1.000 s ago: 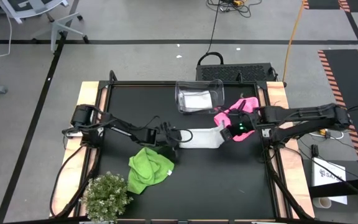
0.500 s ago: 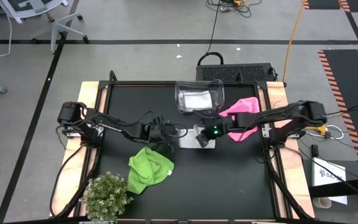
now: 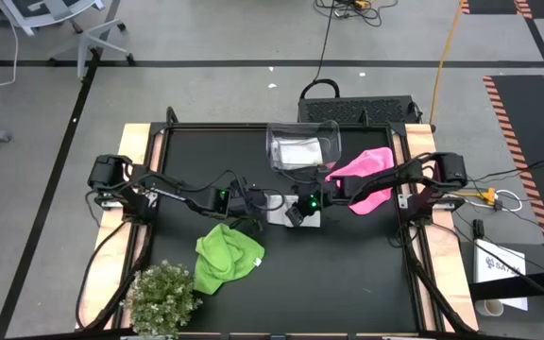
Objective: Fold microfiber towels
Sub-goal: Fold the gray microfiber cloth
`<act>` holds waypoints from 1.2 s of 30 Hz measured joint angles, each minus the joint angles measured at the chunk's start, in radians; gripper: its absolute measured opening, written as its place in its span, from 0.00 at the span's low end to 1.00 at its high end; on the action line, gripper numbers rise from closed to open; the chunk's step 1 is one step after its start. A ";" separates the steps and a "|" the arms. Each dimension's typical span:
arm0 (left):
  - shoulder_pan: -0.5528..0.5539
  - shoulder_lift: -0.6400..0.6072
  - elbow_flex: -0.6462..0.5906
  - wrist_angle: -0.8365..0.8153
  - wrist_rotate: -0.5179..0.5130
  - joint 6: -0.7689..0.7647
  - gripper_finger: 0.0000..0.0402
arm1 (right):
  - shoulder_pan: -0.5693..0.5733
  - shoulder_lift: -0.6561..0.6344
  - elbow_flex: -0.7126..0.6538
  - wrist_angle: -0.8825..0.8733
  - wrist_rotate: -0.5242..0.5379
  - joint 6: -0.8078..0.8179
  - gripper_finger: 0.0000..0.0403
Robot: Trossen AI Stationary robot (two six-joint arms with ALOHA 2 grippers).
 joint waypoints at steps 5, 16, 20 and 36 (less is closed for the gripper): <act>0.000 0.000 0.000 0.000 0.000 -0.001 0.02 | -0.022 0.000 0.000 0.018 0.004 0.000 0.15; 0.000 0.000 0.000 0.001 0.000 -0.004 0.01 | -0.048 0.000 0.000 0.228 -0.006 -0.008 0.29; 0.000 0.000 0.000 0.017 0.000 -0.004 0.03 | -0.046 -0.001 0.000 0.238 -0.104 -0.019 0.30; 0.000 0.080 0.000 0.405 0.201 0.142 0.04 | -0.038 -0.001 0.000 0.013 -0.202 -0.096 0.11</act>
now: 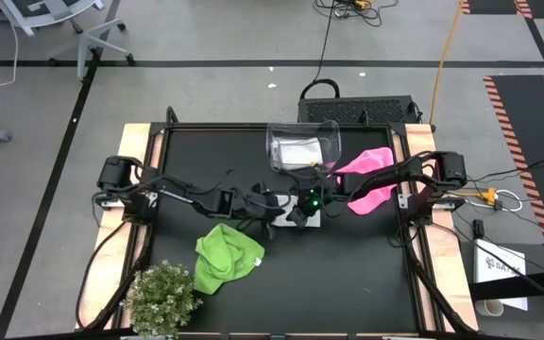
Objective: Fold microfiber towels
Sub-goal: Fold the gray microfiber cloth
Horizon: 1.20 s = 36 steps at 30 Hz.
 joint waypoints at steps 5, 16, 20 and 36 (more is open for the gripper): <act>0.001 0.056 0.000 0.046 0.003 0.002 0.01 | 0.001 0.000 0.000 -0.013 0.076 -0.092 0.01; 0.042 0.157 0.000 0.097 -0.010 -0.004 0.01 | 0.000 0.000 0.000 -0.041 0.183 -0.200 0.00; 0.058 0.174 0.000 0.020 -0.075 -0.010 0.03 | 0.001 0.000 0.000 -0.062 0.178 -0.200 0.00; 0.079 0.173 0.001 -0.004 -0.075 -0.030 0.01 | 0.001 0.000 -0.120 0.259 0.386 -0.376 0.00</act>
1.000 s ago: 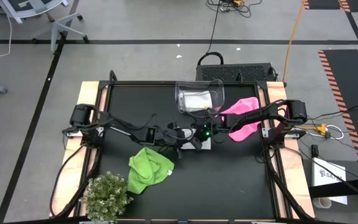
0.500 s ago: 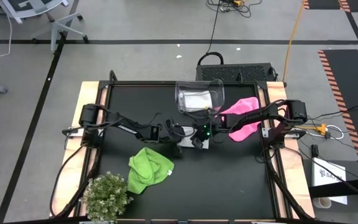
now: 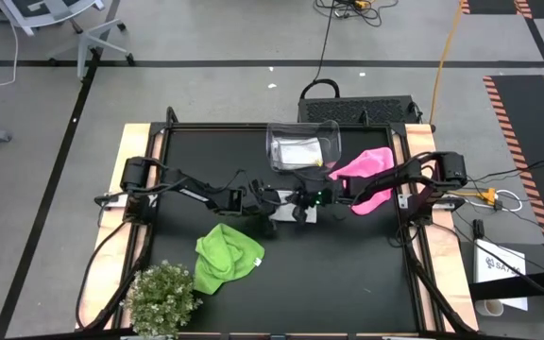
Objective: Fold microfiber towels
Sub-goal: Fold the gray microfiber cloth
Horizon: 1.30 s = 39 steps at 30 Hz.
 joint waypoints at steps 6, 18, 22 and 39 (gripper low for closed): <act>0.000 0.000 0.000 -0.001 0.003 -0.006 0.04 | -0.002 0.000 -0.127 0.176 0.087 -0.090 0.00; 0.000 0.000 0.000 -0.003 0.008 -0.031 0.04 | -0.007 0.258 -0.193 0.557 0.111 -0.085 0.00; 0.000 0.000 0.000 -0.007 0.009 -0.037 0.03 | -0.007 0.330 -0.196 0.599 0.111 -0.054 0.00; -0.006 0.000 0.002 -0.073 0.011 -0.055 0.03 | -0.026 0.087 -0.479 0.551 0.137 -0.050 0.00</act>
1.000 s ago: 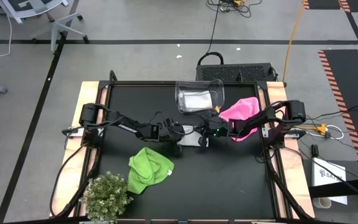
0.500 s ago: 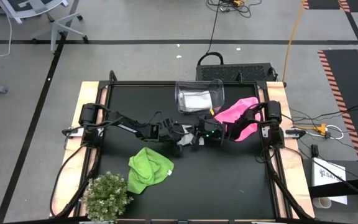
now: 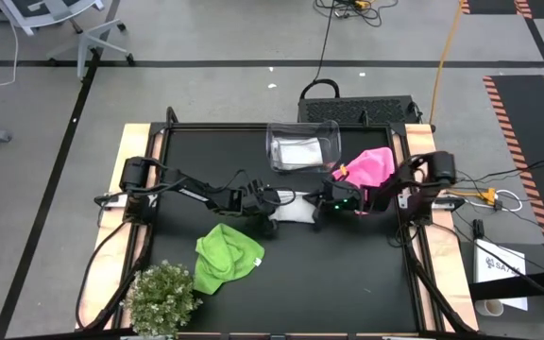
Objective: Fold microfiber towels
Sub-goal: Fold the gray microfiber cloth
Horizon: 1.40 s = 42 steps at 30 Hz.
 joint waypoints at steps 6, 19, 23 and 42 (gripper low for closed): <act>0.000 0.000 -0.001 -0.001 0.000 0.000 0.03 | -0.001 -0.171 -0.039 -0.050 0.021 -0.002 0.00; -0.001 0.000 -0.003 0.015 0.001 0.002 0.02 | 0.078 -0.219 0.232 -0.276 -0.008 -0.190 0.00; -0.001 0.000 -0.003 0.017 0.001 0.002 0.01 | 0.097 -0.125 0.275 -0.191 -0.009 -0.182 0.00; -0.001 0.001 -0.003 0.015 0.003 0.000 0.03 | 0.177 0.206 0.442 -0.130 -0.064 -0.160 0.00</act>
